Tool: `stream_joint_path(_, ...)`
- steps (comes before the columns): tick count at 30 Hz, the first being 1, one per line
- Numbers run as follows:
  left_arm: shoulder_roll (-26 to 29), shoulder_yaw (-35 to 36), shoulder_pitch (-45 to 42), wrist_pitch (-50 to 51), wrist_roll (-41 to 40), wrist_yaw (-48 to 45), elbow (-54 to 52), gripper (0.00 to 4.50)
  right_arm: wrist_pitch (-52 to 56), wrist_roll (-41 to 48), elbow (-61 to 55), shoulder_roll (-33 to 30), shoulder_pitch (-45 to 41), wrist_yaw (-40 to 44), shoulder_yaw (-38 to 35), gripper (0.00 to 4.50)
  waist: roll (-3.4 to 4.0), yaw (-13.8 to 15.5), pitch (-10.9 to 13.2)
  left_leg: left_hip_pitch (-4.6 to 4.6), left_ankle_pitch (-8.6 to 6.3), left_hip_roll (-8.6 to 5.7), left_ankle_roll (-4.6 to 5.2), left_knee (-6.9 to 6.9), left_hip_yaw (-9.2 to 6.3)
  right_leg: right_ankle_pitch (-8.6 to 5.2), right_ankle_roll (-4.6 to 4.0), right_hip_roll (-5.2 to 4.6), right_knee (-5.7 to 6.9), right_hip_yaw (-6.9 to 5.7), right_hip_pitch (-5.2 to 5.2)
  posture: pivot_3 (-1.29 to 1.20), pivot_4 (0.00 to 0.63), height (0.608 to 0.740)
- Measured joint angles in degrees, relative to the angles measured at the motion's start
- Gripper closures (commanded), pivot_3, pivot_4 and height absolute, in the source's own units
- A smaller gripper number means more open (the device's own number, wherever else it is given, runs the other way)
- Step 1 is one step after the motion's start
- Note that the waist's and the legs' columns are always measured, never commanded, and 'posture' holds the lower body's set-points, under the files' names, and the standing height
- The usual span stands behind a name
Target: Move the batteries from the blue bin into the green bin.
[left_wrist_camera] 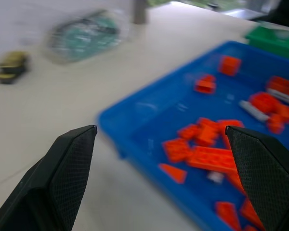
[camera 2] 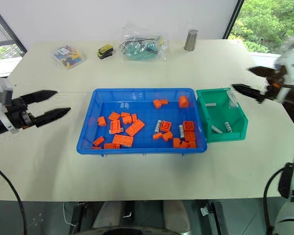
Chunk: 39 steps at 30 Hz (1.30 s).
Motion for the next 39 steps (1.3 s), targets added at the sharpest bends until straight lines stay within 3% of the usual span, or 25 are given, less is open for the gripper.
stream_joint_path(5, 2.3, -0.2, 2.8, 0.6, -0.8, -3.5, -1.9, 0.00, 2.7, -0.8, -18.6, 10.8, -0.8, -2.6, 10.8, 0.01, 0.01, 0.4, 0.0, -0.12, 0.00, 0.04, 0.00, 0.04, -0.03, -0.01, -0.01, 0.05, 0.03, -0.03, -0.13, 0.00, 0.150, 0.739)
stream_joint_path(10, 2.8, -0.5, 4.9, -0.4, 0.5, -5.0, -1.8, 0.00, -1.9, -6.6, -20.6, 18.7, -3.1, -5.0, 20.1, 0.01, -0.08, 1.0, 0.0, -0.25, 0.00, -0.12, 0.00, 0.14, -0.06, -0.01, -0.01, -0.15, 0.00, -0.10, -0.16, 0.00, 0.150, 0.739)
stream_joint_path(18, 1.6, -3.7, 4.7, -1.9, 2.6, -3.8, -2.9, 0.00, -16.7, -17.0, -10.3, 27.8, -3.3, -8.4, 29.7, 0.01, -0.10, 0.4, 0.0, -0.25, 0.00, -0.09, -0.01, 0.09, -0.07, 0.00, -0.02, -0.12, 0.04, -0.12, -0.22, 0.00, 0.150, 0.739)
stream_joint_path(24, 0.8, -5.5, 3.6, -1.9, 3.0, -2.2, -3.5, 0.00, -27.1, -21.9, -3.7, 31.2, -3.2, -9.2, 34.5, 0.01, -0.10, 0.3, 0.0, -0.24, 0.01, -0.08, -0.01, 0.09, -0.07, 0.00, -0.01, -0.08, 0.06, -0.12, -0.23, 0.00, 0.150, 0.739)
stream_joint_path(36, 0.8, -5.5, 3.5, -1.8, 2.9, -1.8, -4.0, 0.00, -35.1, -27.4, 5.8, 37.6, -4.7, -14.1, 35.7, 0.01, -0.10, 0.3, 0.0, -0.23, 0.01, -0.06, -0.02, 0.10, -0.07, 0.00, -0.02, -0.06, 0.09, -0.12, -0.23, 0.00, 0.150, 0.739)
stream_joint_path(39, 0.8, -5.5, 3.5, -1.8, 2.8, -1.6, -4.1, 0.00, -35.6, -27.8, 7.7, 38.5, -5.4, -15.1, 35.6, 1.26, -0.10, 0.3, 0.0, -0.23, 0.01, -0.07, -0.03, 0.10, -0.07, 0.00, -0.02, -0.06, 0.08, -0.12, -0.21, 0.00, 0.150, 0.739)
